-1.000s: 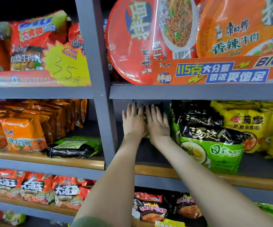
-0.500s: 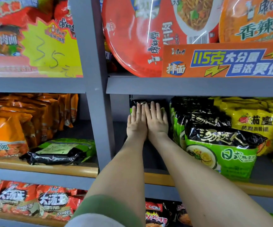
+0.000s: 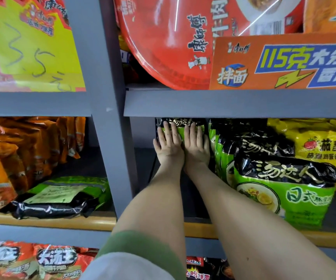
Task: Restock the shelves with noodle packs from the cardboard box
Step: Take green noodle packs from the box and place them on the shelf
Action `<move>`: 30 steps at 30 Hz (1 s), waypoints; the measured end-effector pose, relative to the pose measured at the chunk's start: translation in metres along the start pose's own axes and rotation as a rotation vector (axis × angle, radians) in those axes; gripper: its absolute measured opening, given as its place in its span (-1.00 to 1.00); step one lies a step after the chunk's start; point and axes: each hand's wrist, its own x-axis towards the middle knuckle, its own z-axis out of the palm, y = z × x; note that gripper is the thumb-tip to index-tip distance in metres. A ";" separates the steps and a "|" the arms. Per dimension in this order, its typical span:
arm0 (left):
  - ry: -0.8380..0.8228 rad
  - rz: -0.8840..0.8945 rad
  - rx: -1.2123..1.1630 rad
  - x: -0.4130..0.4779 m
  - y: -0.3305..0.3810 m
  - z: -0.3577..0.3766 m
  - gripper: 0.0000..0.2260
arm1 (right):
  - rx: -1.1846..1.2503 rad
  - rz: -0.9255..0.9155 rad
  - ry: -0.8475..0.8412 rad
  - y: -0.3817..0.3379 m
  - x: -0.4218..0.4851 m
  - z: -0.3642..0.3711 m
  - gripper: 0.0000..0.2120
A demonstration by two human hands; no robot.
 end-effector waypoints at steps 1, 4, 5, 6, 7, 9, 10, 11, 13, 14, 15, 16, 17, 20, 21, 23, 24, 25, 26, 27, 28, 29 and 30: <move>-0.010 0.004 0.019 -0.003 0.001 -0.001 -0.41 | 0.012 -0.014 -0.017 -0.002 -0.002 -0.001 -0.49; -0.064 0.015 0.059 -0.014 0.002 -0.007 -0.42 | -0.091 -0.061 -0.024 0.000 -0.016 -0.009 -0.47; -0.085 0.014 0.063 -0.017 0.002 -0.009 -0.42 | -0.120 -0.065 -0.009 0.003 -0.017 -0.008 -0.48; -0.110 0.016 0.068 -0.020 0.002 -0.012 -0.42 | -0.129 -0.067 -0.013 0.002 -0.019 -0.013 -0.48; -0.138 0.023 0.085 -0.023 0.002 -0.016 -0.40 | -0.153 -0.054 -0.033 -0.002 -0.025 -0.025 -0.48; -0.202 0.068 0.191 -0.034 0.003 -0.023 -0.35 | -0.230 -0.059 -0.079 -0.006 -0.040 -0.054 -0.52; -0.229 0.095 0.258 -0.041 0.004 -0.028 -0.31 | -0.201 -0.139 -0.066 -0.003 -0.044 -0.057 -0.52; -0.252 0.108 0.305 -0.048 0.005 -0.033 -0.28 | -0.166 -0.196 -0.112 -0.001 -0.048 -0.059 -0.51; -0.294 0.096 0.332 -0.065 0.008 -0.045 -0.23 | -0.068 -0.208 -0.184 0.000 -0.060 -0.072 -0.49; -0.311 0.090 0.337 -0.074 0.010 -0.052 -0.22 | -0.038 -0.219 -0.183 0.001 -0.069 -0.078 -0.48; -0.322 0.083 0.345 -0.084 0.012 -0.060 -0.22 | -0.050 -0.237 -0.197 0.000 -0.078 -0.085 -0.46; -0.332 0.081 0.356 -0.093 0.015 -0.068 -0.22 | -0.088 -0.254 -0.222 0.000 -0.088 -0.095 -0.41; -0.348 0.079 0.364 -0.104 0.018 -0.076 -0.23 | -0.121 -0.268 -0.246 0.001 -0.098 -0.105 -0.37; -0.386 0.055 0.276 -0.138 0.026 -0.097 -0.28 | -0.098 -0.353 -0.239 0.007 -0.130 -0.137 -0.28; -0.362 0.059 0.221 -0.150 0.028 -0.104 -0.33 | -0.061 -0.392 -0.228 0.009 -0.139 -0.146 -0.27; -0.252 0.085 0.090 -0.177 0.029 -0.118 -0.41 | 0.037 -0.453 -0.186 0.015 -0.157 -0.161 -0.24; -0.198 0.093 0.011 -0.191 0.028 -0.125 -0.45 | 0.081 -0.480 -0.151 0.017 -0.165 -0.168 -0.24; -0.148 0.112 -0.056 -0.207 0.026 -0.132 -0.50 | 0.111 -0.507 -0.111 0.017 -0.173 -0.174 -0.23; -0.088 0.153 -0.099 -0.221 0.022 -0.138 -0.56 | 0.131 -0.531 -0.068 0.016 -0.183 -0.179 -0.23; -0.020 0.199 -0.130 -0.235 0.016 -0.142 -0.62 | 0.151 -0.553 -0.047 0.014 -0.193 -0.181 -0.23; 0.050 0.233 -0.160 -0.249 0.007 -0.145 -0.68 | 0.181 -0.573 -0.036 0.011 -0.203 -0.183 -0.22; 0.121 0.257 -0.184 -0.260 -0.004 -0.147 -0.72 | 0.217 -0.588 -0.036 0.006 -0.213 -0.184 -0.22; 0.192 0.269 -0.191 -0.268 -0.017 -0.148 -0.75 | 0.256 -0.601 -0.049 0.001 -0.221 -0.183 -0.24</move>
